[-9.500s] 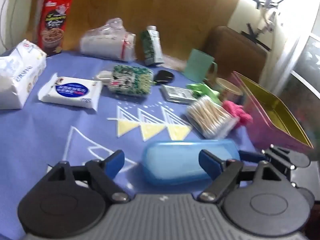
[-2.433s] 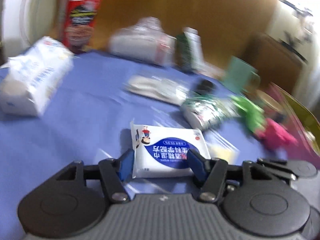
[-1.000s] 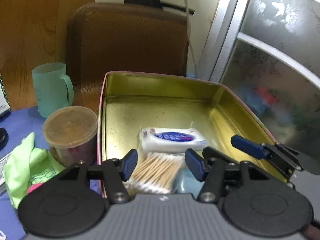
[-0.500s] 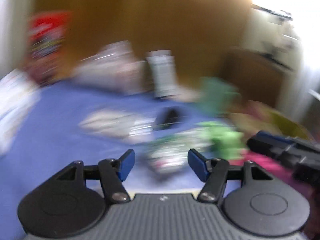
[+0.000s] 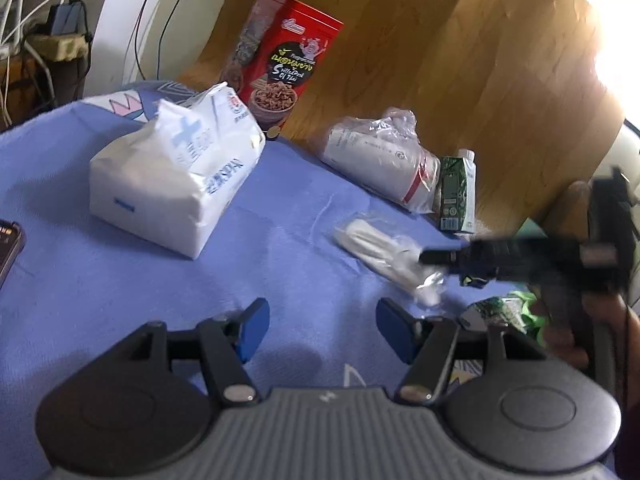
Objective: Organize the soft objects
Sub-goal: 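Grasp the clear bag holding a white item with the left gripper, then lower the clear bag into the tin tray and release it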
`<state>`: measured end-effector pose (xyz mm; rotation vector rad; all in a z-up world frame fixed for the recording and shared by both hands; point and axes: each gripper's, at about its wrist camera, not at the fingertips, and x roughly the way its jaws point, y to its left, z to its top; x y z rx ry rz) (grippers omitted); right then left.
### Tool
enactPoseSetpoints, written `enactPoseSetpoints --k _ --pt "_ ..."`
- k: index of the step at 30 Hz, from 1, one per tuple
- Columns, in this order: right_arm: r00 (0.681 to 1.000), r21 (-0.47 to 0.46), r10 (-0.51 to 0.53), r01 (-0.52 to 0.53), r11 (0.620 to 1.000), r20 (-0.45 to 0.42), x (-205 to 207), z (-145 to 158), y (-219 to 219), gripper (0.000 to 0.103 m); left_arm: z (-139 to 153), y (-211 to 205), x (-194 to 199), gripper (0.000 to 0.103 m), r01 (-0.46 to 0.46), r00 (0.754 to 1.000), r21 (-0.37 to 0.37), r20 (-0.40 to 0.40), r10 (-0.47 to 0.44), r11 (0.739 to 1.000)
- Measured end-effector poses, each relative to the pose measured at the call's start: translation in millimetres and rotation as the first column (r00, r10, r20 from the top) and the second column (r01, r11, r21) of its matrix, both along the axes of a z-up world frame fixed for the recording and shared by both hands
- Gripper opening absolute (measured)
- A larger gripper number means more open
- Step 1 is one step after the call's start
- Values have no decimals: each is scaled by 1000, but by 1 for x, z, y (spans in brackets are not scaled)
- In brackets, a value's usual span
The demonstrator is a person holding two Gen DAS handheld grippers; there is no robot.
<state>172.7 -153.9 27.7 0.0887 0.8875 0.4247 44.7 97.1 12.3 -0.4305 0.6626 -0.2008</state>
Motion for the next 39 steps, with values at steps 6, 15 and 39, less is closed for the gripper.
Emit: enactPoseSetpoints --k 6,15,39 --pt "979 1 202 -202 979 -12 -96 -2 25 35 -5 5 -6 61 53 998 -50 -21 -54 997" --pt "955 -107 213 -195 975 207 -164 3 32 65 10 -11 12 74 64 998 11 0 -64 998" --pt "901 -123 54 -1 992 430 -187 21 0 66 67 -141 -17 47 330 937 65 101 -335 942"
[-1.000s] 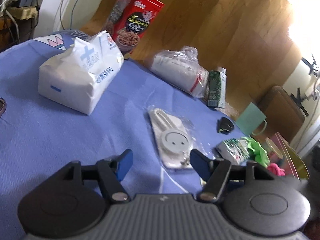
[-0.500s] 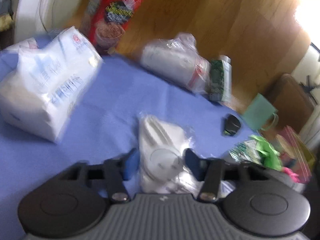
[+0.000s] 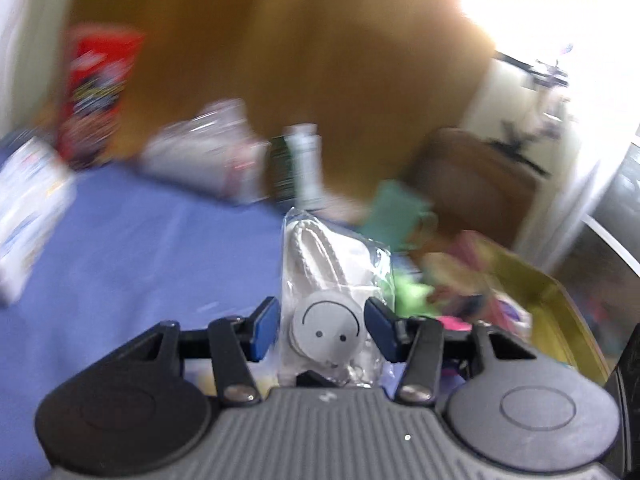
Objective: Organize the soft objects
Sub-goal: 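Lower the clear bag into the tin tray and release it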
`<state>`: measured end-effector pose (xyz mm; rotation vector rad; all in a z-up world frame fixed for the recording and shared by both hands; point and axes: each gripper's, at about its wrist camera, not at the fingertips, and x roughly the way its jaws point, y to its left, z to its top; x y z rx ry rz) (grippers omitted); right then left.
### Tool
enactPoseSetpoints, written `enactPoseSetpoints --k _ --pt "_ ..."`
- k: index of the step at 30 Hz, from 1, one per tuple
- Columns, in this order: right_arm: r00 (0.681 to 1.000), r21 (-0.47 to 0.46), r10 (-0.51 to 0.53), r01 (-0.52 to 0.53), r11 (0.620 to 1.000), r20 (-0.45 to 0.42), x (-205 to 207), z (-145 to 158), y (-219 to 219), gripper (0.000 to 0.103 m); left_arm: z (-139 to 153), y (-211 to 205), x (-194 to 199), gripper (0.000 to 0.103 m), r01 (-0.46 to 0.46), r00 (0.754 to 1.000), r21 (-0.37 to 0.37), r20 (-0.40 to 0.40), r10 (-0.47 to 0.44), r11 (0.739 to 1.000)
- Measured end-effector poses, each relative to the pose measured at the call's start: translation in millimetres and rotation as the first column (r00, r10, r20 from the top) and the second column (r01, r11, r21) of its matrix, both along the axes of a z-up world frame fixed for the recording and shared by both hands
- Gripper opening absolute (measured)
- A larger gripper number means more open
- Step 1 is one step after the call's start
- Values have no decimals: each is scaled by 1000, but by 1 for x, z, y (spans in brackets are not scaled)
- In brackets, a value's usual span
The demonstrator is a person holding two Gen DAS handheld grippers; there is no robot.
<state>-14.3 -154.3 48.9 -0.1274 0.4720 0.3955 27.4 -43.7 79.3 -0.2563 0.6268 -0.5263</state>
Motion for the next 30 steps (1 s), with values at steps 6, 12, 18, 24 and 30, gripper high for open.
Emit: enactPoseSetpoints --k 6,12,18,24,30 --pt "970 -13 -212 215 977 122 -38 23 -74 66 23 -104 -10 47 206 976 36 67 -208 978" --pt "906 30 -401 401 916 134 -72 31 -155 66 26 -204 -22 47 382 920 52 72 -385 923" --pt "844 53 -527 524 850 100 -87 21 -214 66 9 -272 -25 47 470 881 71 22 -472 880" --pt "774 31 -626 626 779 95 -78 8 -240 67 -2 -298 -27 51 457 885 132 34 -465 880" --pt "682 55 -709 713 699 181 -83 11 -255 71 10 -257 -28 54 411 905 97 80 -419 906"
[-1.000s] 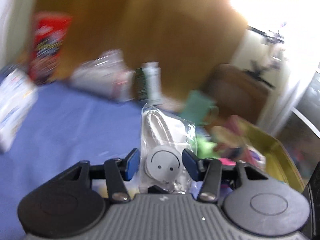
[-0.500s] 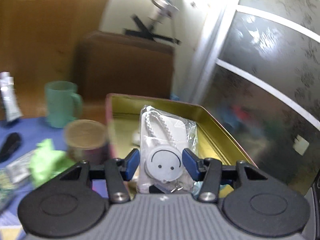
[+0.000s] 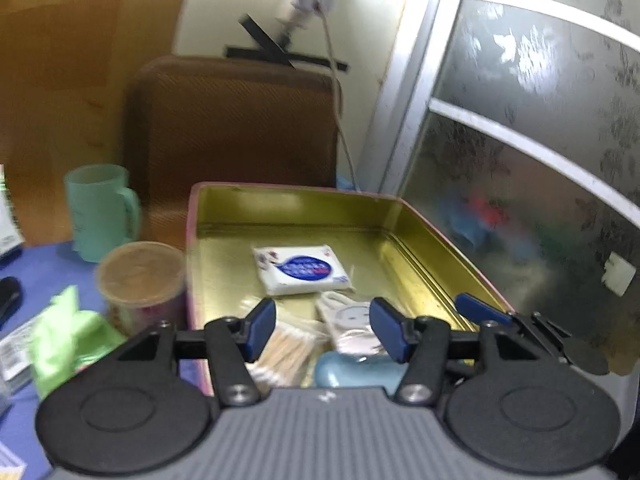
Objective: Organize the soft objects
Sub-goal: 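Lower the clear bag into the tin tray and release it, then grasp the green patterned tissue pack with the left gripper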
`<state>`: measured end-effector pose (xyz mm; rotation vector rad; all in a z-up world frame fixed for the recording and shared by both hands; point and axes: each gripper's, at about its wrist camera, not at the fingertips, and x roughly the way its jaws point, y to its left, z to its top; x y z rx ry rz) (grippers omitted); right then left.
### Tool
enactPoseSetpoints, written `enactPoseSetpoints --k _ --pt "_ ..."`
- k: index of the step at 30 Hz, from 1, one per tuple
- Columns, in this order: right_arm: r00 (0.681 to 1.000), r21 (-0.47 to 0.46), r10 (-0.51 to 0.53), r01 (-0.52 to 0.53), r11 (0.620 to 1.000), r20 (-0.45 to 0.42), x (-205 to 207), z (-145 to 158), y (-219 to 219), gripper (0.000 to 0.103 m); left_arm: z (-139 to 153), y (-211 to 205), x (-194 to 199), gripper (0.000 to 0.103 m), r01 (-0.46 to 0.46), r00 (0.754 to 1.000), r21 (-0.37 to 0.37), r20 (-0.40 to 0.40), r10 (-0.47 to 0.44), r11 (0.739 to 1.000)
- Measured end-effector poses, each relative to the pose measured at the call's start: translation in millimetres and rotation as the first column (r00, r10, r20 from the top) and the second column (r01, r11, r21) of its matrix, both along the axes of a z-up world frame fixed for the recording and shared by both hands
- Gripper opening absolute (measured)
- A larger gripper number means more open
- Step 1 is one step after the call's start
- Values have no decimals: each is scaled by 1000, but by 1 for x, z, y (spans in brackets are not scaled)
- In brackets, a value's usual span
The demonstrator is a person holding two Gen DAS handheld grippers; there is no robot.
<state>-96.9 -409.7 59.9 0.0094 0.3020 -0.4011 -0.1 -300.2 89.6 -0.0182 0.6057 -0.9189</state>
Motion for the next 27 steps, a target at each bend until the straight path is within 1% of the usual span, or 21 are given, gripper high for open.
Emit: enactPoseSetpoints --k 2,5,6,8,10,11,12,13,15,16,17,19,21,23,24,25,26,27 --pt "999 22 14 -15 1000 36 -4 5 3 70 2 28 1 55 -24 1000 -35 0 25 999" --pt "993 24 80 -82 996 81 -11 14 24 68 -1 77 7 56 -90 996 -63 -14 89 994" --pt "988 28 125 -128 991 88 -9 16 34 67 -5 98 11 56 -124 992 -69 -21 123 990" --pt "968 43 236 -240 970 81 0 18 57 59 -12 136 19 56 -207 978 -69 -22 206 976" --pt "930 73 363 -366 928 50 18 19 79 56 -20 173 29 56 -308 951 -50 -29 307 950" --pt "905 95 425 -426 900 31 27 17 92 56 -27 192 37 56 -356 934 -43 -50 354 934" --pt "871 123 491 -487 865 3 40 13 108 56 -32 209 44 56 -395 917 -40 -77 392 918" --pt "846 143 532 -524 840 -27 52 8 123 56 -39 225 52 56 -435 897 -40 -107 429 900" --pt "801 167 591 -573 802 -89 79 -2 149 56 -50 253 65 56 -492 864 -42 -145 482 869" --pt "780 182 613 -590 787 -125 98 -5 157 56 -56 263 69 56 -511 852 -41 -161 499 859" --pt "766 194 624 -596 779 -153 110 -10 165 56 -61 272 74 56 -519 845 -42 -180 504 854" --pt "741 186 641 -613 768 -202 137 -19 181 57 -69 282 82 56 -514 844 -55 -213 493 856" --pt "722 142 644 -630 763 -253 157 -29 193 64 -75 287 90 56 -503 846 -74 -243 474 861" --pt "710 101 632 -637 764 -311 171 -40 202 81 -79 283 95 56 -473 861 -86 -258 439 877" --pt "702 102 633 -640 762 -326 175 -46 204 84 -81 281 96 56 -458 868 -81 -258 425 885" --pt "703 121 641 -639 759 -308 171 -48 206 85 -84 277 94 56 -443 873 -68 -257 413 894" --pt "693 153 653 -641 752 -305 171 -50 205 82 -87 274 92 57 -430 878 -48 -257 405 902" --pt "675 193 674 -649 736 -300 173 -50 203 79 -89 271 91 58 -430 876 -35 -257 407 902"
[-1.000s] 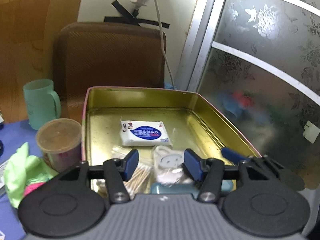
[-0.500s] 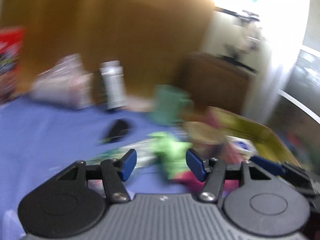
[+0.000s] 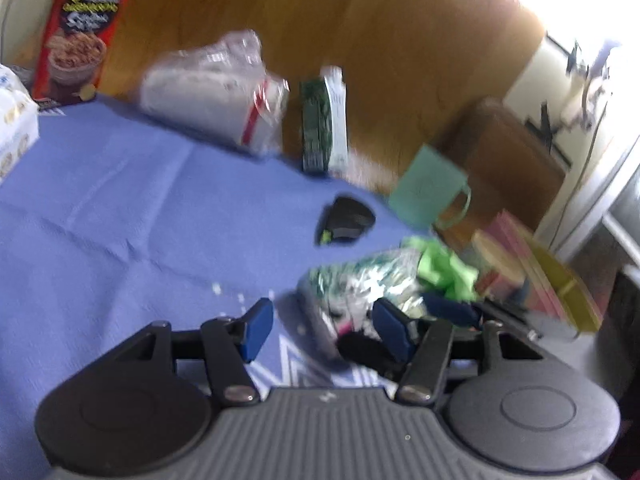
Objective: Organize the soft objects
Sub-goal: 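Grasp the green patterned tissue pack with the left gripper, then carry the green tissue pack into the tin tray and release it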
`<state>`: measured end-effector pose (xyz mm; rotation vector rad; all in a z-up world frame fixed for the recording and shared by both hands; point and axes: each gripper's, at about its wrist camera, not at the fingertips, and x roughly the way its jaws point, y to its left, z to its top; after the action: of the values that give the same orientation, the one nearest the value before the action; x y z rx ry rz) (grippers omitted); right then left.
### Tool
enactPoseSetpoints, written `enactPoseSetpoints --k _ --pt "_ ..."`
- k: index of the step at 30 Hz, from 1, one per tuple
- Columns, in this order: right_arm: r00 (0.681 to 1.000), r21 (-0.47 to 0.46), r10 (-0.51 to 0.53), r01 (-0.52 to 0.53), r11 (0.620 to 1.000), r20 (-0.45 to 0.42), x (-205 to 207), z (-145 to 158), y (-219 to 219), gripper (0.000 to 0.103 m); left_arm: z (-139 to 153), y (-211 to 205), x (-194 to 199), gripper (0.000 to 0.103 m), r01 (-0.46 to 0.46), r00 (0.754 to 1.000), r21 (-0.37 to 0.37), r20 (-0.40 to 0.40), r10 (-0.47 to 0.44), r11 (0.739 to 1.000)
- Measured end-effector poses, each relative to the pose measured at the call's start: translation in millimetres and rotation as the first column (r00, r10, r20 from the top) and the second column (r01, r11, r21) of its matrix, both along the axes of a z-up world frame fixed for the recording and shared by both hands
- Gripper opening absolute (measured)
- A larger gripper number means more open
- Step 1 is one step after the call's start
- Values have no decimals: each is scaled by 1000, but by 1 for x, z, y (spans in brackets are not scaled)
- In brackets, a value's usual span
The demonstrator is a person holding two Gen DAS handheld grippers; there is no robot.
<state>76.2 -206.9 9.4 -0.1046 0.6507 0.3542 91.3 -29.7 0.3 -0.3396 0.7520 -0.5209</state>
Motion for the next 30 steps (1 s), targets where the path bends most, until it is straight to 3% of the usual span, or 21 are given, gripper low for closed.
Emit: enactPoseSetpoints --k 2,5,9,26,30 --pt "1000 20 27 -27 999 -12 -5 -3 3 66 0 -1 -5 60 9 1000 11 8 -9 1000" --pt "998 64 33 -30 998 -51 -14 -6 4 59 0 1 -10 62 22 1000 0 5 -22 1000" --pt "998 -38 55 -55 998 -6 -33 -8 27 58 1 -1 -14 62 5 1000 25 19 -5 1000" --pt "1000 -31 2 -2 1000 -3 -32 -10 29 63 -1 5 -18 64 -6 1000 -9 3 6 1000" --pt "1000 -31 -4 4 1000 0 -32 -10 30 63 0 24 -15 66 -87 996 -56 -10 86 995"
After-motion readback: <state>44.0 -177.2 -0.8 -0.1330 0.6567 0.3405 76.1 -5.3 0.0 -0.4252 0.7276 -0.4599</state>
